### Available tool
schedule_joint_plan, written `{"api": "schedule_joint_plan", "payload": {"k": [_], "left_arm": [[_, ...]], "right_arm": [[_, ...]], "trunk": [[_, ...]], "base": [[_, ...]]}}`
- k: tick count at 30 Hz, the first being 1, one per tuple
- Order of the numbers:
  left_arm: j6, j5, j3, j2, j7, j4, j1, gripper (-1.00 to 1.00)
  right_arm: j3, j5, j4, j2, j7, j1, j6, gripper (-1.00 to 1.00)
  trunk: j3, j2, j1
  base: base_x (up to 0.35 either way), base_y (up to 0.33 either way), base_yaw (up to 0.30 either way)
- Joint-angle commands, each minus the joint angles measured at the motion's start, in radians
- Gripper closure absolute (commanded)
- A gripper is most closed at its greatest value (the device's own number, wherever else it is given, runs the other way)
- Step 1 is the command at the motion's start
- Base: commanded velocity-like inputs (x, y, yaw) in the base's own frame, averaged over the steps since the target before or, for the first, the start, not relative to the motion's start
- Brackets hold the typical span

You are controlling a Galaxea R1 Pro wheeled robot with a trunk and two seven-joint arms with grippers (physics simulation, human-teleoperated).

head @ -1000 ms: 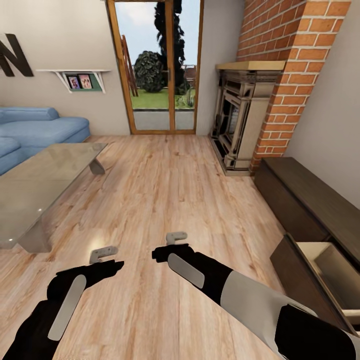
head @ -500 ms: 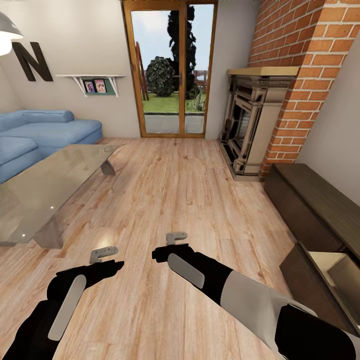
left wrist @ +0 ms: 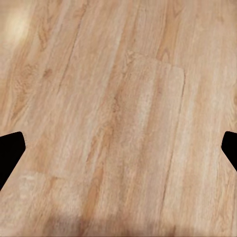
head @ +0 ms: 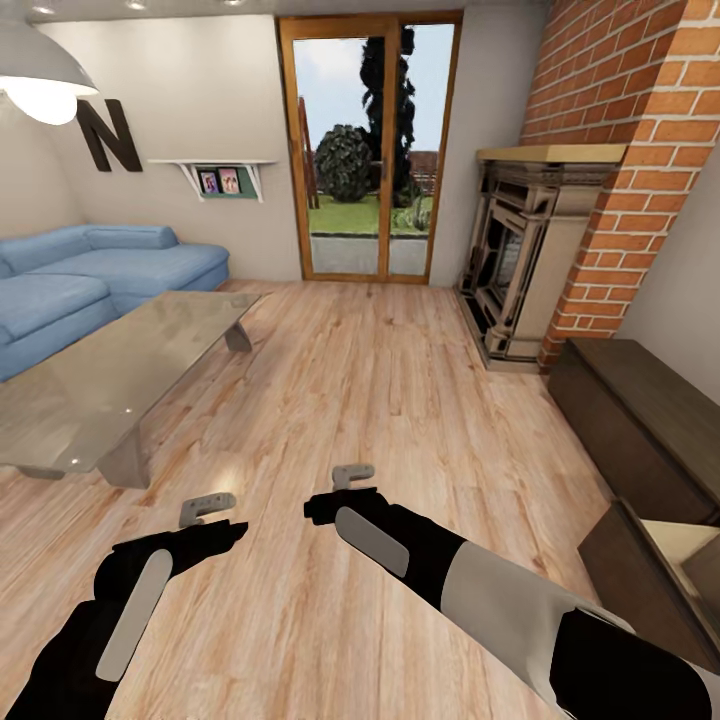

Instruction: Place each of the two pumpkins and all three candles from the living room inside a cabinet in the living room (use any cabinet), then make sure every cabinet is closed, and position the cauldron so it is next to a table in the living room.

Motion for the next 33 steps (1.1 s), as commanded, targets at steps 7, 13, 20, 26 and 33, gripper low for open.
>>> {"api": "schedule_joint_plan", "payload": {"k": [7,13,20,26,33], "left_arm": [[0.003,0.01,-0.002,0.0,0.009,-0.001,-0.001,-1.0],[0.003,0.01,-0.003,0.0,0.009,-0.001,-0.001,-1.0],[0.003,0.01,-0.003,0.0,0.009,0.0,-0.001,-1.0],[0.003,0.01,-0.002,0.0,0.009,0.0,-0.001,-1.0],[0.003,0.01,-0.003,0.0,0.009,-0.001,-0.001,-1.0]], "right_arm": [[0.003,-0.006,-0.001,0.0,-0.007,-0.001,0.001,-1.0],[0.003,-0.006,-0.001,0.0,-0.007,-0.001,0.001,-1.0],[0.003,-0.006,-0.001,0.0,-0.007,-0.001,0.001,-1.0],[0.003,-0.006,0.0,0.0,-0.007,-0.001,0.001,-1.0],[0.003,-0.006,-0.001,0.0,-0.007,-0.001,0.001,-1.0]], "trunk": [[0.009,0.0,0.0],[0.018,0.0,0.0],[0.02,0.0,0.0],[0.02,0.0,0.0],[0.02,0.0,0.0]], "base": [[-0.003,0.0,0.135],[0.0,0.0,0.133],[-0.059,0.006,0.028],[-0.1,0.01,0.168],[-0.01,0.001,0.28]]}}
